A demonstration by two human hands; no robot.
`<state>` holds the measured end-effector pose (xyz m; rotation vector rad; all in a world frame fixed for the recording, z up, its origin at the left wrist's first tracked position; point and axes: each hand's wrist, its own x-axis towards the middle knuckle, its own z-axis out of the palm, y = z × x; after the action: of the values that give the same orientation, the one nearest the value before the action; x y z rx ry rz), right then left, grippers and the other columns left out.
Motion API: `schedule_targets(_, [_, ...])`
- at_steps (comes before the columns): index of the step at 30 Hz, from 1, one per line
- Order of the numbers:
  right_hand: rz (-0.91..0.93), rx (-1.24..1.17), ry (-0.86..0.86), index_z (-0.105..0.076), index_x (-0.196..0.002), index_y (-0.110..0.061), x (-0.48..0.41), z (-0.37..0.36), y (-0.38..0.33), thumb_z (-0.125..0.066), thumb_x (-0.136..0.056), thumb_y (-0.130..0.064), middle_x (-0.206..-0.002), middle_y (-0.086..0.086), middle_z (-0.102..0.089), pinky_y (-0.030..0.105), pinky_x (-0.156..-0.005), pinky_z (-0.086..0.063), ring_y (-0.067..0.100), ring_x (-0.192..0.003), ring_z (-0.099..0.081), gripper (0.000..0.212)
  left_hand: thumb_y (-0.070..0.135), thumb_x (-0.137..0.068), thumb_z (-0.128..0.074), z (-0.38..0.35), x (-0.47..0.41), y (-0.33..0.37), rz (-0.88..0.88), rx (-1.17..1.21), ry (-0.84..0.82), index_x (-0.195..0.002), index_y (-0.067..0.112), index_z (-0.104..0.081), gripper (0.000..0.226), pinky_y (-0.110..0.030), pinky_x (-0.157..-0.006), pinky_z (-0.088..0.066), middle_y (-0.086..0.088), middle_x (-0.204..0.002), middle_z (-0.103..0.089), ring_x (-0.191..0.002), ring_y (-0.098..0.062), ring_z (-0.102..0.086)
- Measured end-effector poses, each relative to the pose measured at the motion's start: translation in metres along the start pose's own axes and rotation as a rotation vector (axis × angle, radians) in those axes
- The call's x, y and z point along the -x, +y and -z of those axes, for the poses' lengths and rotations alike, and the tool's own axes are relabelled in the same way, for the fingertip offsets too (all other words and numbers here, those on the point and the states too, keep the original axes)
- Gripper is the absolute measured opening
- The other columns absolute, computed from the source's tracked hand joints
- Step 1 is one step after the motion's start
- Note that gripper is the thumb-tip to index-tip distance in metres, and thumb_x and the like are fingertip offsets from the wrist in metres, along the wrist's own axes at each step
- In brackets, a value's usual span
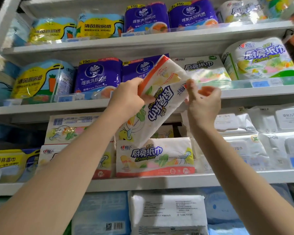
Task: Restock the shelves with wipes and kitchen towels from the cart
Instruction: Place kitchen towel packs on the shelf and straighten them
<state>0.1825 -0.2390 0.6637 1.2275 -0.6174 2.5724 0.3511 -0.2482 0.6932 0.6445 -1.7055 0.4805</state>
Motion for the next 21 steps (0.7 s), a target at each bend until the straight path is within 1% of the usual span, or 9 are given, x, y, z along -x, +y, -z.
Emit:
schedule_targets(2, [-0.099,0.016,-0.143,-0.058,-0.103,-0.015,0.012,-0.005,0.004,-0.072,-0.079,-0.047,-0.097,0.001,-0.066,0.037,-0.086,-0.054,0.012,-0.087,-0.064,0.042,0.033,-0.087,-0.068,0.0,0.0,-0.003,0.026,0.01,0.042,-0.125,0.024,-0.055,0.041,-0.029,-0.076,-0.045,0.007,-0.105,-0.059,-0.096,-0.015,-0.055])
schedule_targets(5, [-0.1,0.117,-0.346,-0.065,-0.112,-0.019,0.042,-0.011,0.016,-0.076,-0.078,-0.039,-0.097,-0.005,-0.069,0.036,-0.088,-0.054,0.007,-0.09,-0.065,0.041,0.032,-0.088,-0.066,0.001,0.001,-0.013,0.131,0.058,0.094,-0.12,0.02,-0.055,0.036,-0.026,-0.07,-0.042,0.006,-0.104,-0.058,-0.093,-0.014,-0.054])
schedule_targets(7, [-0.102,0.097,-0.397,-0.068,-0.109,-0.022,0.059,-0.018,0.022,-0.076,-0.08,-0.031,-0.091,-0.011,-0.07,0.035,-0.089,-0.054,0.0,-0.088,-0.065,0.032,0.029,-0.088,-0.066,0.0,0.002,-0.019,0.161,0.114,0.106,-0.118,0.019,-0.056,0.033,-0.026,-0.07,-0.044,0.003,-0.107,-0.061,-0.098,-0.017,-0.057])
schedule_targets(9, [-0.077,-0.018,-0.377,-0.069,-0.097,-0.033,0.063,-0.025,0.018,-0.073,-0.083,-0.018,-0.079,-0.022,-0.069,0.034,-0.087,-0.056,-0.005,-0.081,-0.066,0.021,0.03,-0.087,-0.068,0.003,0.004,-0.02,0.182,0.222,0.131,-0.116,0.018,-0.057,0.033,-0.028,-0.075,-0.048,0.002,-0.107,-0.063,-0.099,-0.018,-0.059])
schedule_targets(11, [-0.021,-0.063,-0.296,-0.07,-0.101,-0.035,0.054,-0.03,0.01,-0.07,-0.084,-0.014,-0.075,-0.026,-0.068,0.034,-0.086,-0.056,-0.004,-0.079,-0.066,0.027,0.029,-0.084,-0.071,0.006,0.004,-0.015,0.222,0.442,0.169,-0.113,0.016,-0.056,0.035,-0.03,-0.078,-0.053,0.005,-0.101,-0.064,-0.091,-0.013,-0.062])
schedule_targets(13, [0.063,-0.006,-0.246,-0.067,-0.119,-0.028,0.041,-0.032,0.003,-0.067,-0.086,-0.02,-0.09,-0.015,-0.073,0.037,-0.085,-0.056,0.003,-0.085,-0.068,0.035,0.029,-0.083,-0.073,0.004,0.004,-0.013,0.279,0.594,0.203,-0.111,0.016,-0.053,0.037,-0.029,-0.074,-0.056,0.007,-0.096,-0.064,-0.085,-0.01,-0.064])
schedule_targets(15, [0.145,0.092,-0.237,-0.062,-0.127,-0.029,0.032,-0.029,0.002,-0.063,-0.088,-0.024,-0.104,-0.002,-0.073,0.039,-0.083,-0.055,0.015,-0.091,-0.068,0.04,0.032,-0.084,-0.071,-0.007,0.007,-0.015,0.389,0.608,0.185,-0.102,0.028,-0.052,0.026,-0.034,-0.071,-0.056,0.003,-0.095,-0.067,-0.084,-0.016,-0.065])
schedule_targets(18, [0.268,0.218,-0.248,-0.06,-0.129,-0.025,0.03,-0.017,0.009,-0.058,-0.092,-0.016,-0.108,0.007,-0.071,0.038,-0.079,-0.05,0.026,-0.096,-0.063,0.039,0.04,-0.077,-0.071,-0.026,0.024,-0.017,0.494,0.691,0.133,-0.096,0.03,-0.057,0.025,-0.037,-0.08,-0.055,0.0,-0.096,-0.07,-0.087,-0.021,-0.066])
schedule_targets(21, [0.371,0.25,-0.252,-0.061,-0.128,-0.017,0.031,-0.011,0.018,-0.057,-0.094,-0.012,-0.117,0.007,-0.068,0.033,-0.085,-0.045,0.026,-0.105,-0.059,0.035,0.041,-0.076,-0.075,-0.039,0.035,-0.02,0.554,0.863,0.084,-0.091,0.024,-0.064,0.026,-0.043,-0.094,-0.05,0.001,-0.099,-0.072,-0.099,-0.025,-0.065])
